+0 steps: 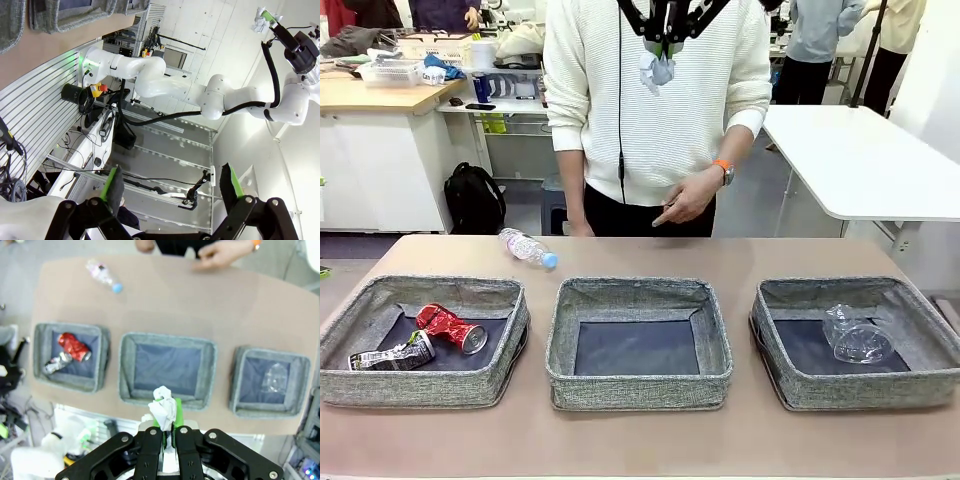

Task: Sort the waste into the appropriate baskets.
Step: Place the picked waste into the Fabric basket indicated by the person.

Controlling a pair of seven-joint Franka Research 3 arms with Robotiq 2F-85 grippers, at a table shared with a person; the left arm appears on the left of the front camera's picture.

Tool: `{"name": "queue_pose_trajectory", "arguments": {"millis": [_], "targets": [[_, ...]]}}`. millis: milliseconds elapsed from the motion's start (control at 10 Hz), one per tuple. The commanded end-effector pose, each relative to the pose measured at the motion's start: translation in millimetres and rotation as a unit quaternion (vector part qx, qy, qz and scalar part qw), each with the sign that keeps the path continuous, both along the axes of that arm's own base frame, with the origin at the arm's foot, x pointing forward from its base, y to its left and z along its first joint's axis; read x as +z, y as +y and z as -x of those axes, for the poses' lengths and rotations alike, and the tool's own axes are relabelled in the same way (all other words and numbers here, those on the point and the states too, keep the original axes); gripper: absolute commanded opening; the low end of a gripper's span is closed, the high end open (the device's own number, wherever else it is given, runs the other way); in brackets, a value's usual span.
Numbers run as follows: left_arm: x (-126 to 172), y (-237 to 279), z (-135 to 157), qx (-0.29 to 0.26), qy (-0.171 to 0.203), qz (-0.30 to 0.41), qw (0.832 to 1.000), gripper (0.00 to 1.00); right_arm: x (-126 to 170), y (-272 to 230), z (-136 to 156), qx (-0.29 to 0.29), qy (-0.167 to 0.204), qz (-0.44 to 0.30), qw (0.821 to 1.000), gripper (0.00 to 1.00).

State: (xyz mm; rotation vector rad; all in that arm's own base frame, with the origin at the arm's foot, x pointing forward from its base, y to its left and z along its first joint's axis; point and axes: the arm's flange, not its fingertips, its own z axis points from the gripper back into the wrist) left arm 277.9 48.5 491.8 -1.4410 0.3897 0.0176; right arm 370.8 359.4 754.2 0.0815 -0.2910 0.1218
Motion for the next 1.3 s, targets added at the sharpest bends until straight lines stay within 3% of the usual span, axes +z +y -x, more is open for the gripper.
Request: {"name": "queue_pose_trajectory", "arguments": {"millis": [0, 1200], "targets": [[-0.3, 1.9, 2.2, -0.009, -0.008, 0.0, 1.0, 1.0, 0.3, -2.2, 2.0, -0.003, -0.001, 0.001, 1.0, 0.06], [-0.3, 1.9, 2.2, -0.009, -0.008, 0.0, 1.0, 1.0, 0.0, -0.1, 0.0, 0.0, 0.0, 0.0, 1.0, 0.06]]}}
